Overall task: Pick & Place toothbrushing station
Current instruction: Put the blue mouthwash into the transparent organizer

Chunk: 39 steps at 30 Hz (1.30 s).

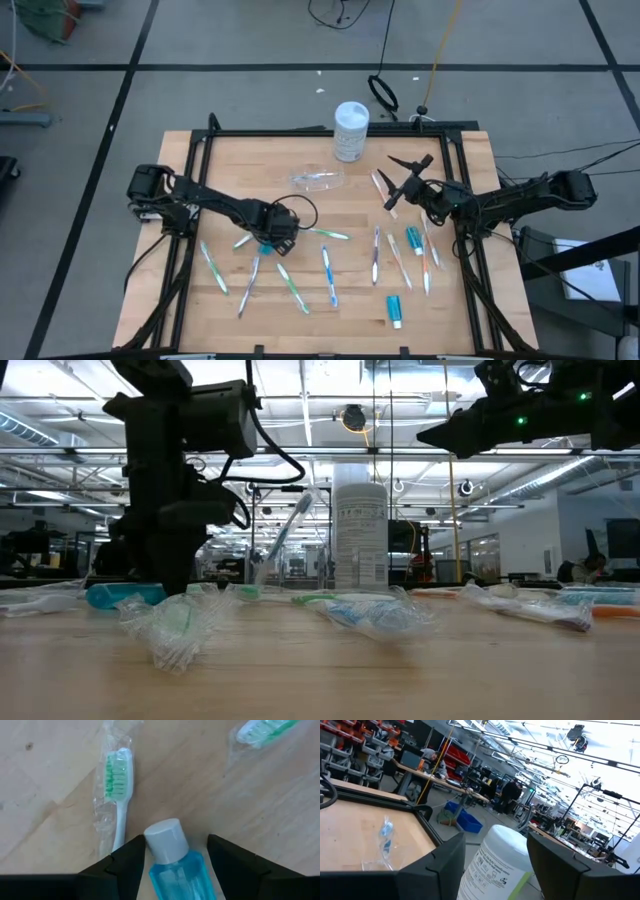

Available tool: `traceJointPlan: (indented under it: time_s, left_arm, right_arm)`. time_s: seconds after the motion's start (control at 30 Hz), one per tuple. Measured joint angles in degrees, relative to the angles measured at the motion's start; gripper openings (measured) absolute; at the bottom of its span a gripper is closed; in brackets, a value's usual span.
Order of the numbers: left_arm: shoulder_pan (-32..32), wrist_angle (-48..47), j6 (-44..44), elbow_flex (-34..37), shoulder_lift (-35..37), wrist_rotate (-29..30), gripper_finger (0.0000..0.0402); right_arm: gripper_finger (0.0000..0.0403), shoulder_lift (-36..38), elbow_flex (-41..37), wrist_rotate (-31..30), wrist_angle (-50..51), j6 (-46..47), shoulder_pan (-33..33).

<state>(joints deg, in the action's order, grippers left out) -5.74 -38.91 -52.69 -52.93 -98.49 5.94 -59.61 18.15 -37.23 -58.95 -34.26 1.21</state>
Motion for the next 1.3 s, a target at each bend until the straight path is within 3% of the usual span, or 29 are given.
traceJointPlan:
  time_s: [0.37, 0.7, 0.87, 1.03, 1.3]
  left_arm:
    - [1.14, 3.49, -0.02, 0.27, 0.21, -0.27, 0.0114]
    - [1.21, 4.08, 0.61, -0.55, 0.18, 0.22, 0.0103]
    - [1.17, 8.92, 4.75, -3.69, 0.00, 0.33, 0.0102]
    - [1.07, 26.14, 15.24, -5.00, 0.05, 3.28, 0.0102]
    - [5.15, 59.34, 34.50, -5.04, 0.19, 16.84, 0.0102]
  right_arm:
    - [0.0208, 0.00, 0.00, 0.00, 0.06, 0.13, 0.00]
    - [0.0208, 0.00, 0.00, 0.00, 0.08, 0.13, 0.00]
    - [0.0208, 0.00, 0.00, 0.02, 0.08, 0.13, -0.02]
    - [0.0208, 0.00, 0.00, 0.02, 0.08, 0.15, -0.02]
    - [0.0208, 0.00, 0.00, 0.02, 0.08, 0.57, -0.02]
